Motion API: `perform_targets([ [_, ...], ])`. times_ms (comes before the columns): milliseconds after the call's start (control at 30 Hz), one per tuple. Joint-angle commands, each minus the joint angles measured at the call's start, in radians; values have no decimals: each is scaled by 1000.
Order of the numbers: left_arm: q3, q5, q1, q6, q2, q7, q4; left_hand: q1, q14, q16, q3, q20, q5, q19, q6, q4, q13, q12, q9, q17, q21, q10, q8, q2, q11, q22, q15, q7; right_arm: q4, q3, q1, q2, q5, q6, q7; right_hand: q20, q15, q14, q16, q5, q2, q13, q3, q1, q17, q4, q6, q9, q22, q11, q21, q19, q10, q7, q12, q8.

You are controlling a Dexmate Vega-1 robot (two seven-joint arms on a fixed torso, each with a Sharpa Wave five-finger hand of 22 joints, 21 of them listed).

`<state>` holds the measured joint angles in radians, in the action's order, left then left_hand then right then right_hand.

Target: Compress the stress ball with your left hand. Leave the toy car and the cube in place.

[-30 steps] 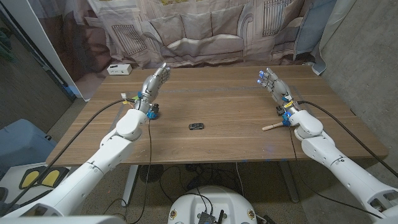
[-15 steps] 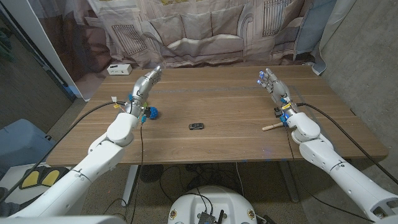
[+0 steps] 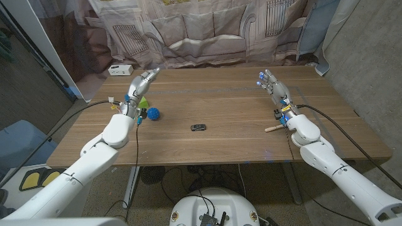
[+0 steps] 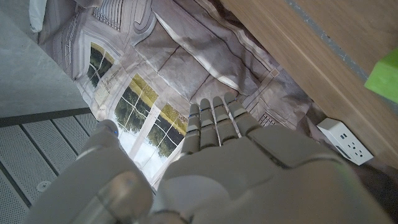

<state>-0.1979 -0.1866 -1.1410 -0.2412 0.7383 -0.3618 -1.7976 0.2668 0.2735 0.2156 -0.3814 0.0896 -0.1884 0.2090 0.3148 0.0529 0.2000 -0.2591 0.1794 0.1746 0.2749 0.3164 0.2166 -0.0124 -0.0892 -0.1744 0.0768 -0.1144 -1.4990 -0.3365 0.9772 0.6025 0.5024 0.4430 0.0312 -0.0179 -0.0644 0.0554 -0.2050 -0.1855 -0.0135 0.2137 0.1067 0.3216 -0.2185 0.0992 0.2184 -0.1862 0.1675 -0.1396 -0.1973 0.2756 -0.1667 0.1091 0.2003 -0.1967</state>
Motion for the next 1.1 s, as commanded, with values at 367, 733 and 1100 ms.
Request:
perform_targets([
  [367, 21, 220, -10, 93, 35, -104, -20, 24, 17, -3, -9, 1, 3, 19, 13, 16, 3, -3, 3, 4, -6, 7, -3, 0, 6, -3, -2, 4, -43, -5, 29, -30, -52, -11, 91, 4, 0, 12, -8, -3, -10, -2, 3, 7, 2, 5, 12, -1, 3, 3, -7, 15, -11, 3, 7, -3],
  [733, 14, 392, -38, 248, 70, -178, -95, 42, 26, -5, -16, 4, 5, 30, 18, 30, 4, -1, 3, 3, -9, 12, -5, 2, 11, -3, -11, 6, -77, -4, 41, -33, -80, -38, 138, 3, -1, 11, -7, -4, -14, -3, 5, 10, 3, 7, 13, -1, 3, 1, -6, 16, -10, 3, 6, -3],
  [1100, 30, 447, -66, 315, 84, -217, -120, 59, 37, -6, -21, 7, 7, 46, 27, 44, 4, 0, 3, 3, -10, 21, -7, 2, 18, -3, -19, 13, -80, -12, 47, -46, -82, -29, 140, 4, -2, 6, -4, -4, -17, -5, 7, 13, 4, 9, 13, -1, 3, 0, -3, 13, -6, 3, 4, -2],
])
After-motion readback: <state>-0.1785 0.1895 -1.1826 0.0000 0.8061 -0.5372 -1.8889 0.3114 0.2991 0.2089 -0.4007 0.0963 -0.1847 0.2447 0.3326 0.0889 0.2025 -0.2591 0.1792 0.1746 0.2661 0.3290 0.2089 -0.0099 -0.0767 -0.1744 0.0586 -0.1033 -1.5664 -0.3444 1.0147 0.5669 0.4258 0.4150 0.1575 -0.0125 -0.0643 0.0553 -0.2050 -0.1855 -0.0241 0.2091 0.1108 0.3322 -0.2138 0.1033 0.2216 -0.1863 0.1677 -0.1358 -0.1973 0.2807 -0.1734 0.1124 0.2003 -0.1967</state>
